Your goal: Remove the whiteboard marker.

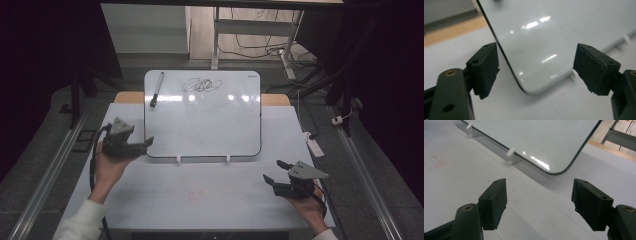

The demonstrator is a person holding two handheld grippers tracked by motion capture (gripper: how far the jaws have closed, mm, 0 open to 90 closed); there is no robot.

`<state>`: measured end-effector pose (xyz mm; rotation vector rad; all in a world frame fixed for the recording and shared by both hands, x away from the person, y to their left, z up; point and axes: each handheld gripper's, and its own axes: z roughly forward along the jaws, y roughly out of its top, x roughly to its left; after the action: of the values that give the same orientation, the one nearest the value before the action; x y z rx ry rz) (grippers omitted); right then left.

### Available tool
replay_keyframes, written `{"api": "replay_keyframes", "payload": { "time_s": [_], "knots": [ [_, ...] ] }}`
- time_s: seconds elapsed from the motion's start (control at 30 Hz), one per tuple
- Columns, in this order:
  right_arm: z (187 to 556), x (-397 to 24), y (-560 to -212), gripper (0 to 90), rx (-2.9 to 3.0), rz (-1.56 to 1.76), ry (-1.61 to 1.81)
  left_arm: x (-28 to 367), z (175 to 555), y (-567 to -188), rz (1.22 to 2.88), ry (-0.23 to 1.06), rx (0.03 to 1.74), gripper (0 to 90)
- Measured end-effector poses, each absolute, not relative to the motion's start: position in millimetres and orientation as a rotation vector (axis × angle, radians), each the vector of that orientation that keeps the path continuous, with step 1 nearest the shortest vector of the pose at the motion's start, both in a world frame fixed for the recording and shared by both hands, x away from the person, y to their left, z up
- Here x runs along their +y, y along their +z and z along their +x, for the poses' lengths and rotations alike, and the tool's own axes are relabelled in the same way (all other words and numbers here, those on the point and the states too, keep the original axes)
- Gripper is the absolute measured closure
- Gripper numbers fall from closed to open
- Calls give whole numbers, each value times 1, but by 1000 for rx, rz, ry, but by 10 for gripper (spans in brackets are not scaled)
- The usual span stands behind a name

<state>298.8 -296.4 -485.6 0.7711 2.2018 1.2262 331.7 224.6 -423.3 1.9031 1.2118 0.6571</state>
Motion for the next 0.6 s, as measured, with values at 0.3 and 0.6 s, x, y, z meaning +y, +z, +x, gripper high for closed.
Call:
{"api": "replay_keyframes", "payload": {
  "time_s": [0.3, 0.6],
  "knots": [
    [302, -294, -494, 285, 2234, 789, 1184, 211, 419, -392, 1896, 789, 1238, 355],
    [303, -293, -499, 290, 2254, 804, 1151, 204, 456, -387, 1884, 849, 1255, 490]
  ]
}}
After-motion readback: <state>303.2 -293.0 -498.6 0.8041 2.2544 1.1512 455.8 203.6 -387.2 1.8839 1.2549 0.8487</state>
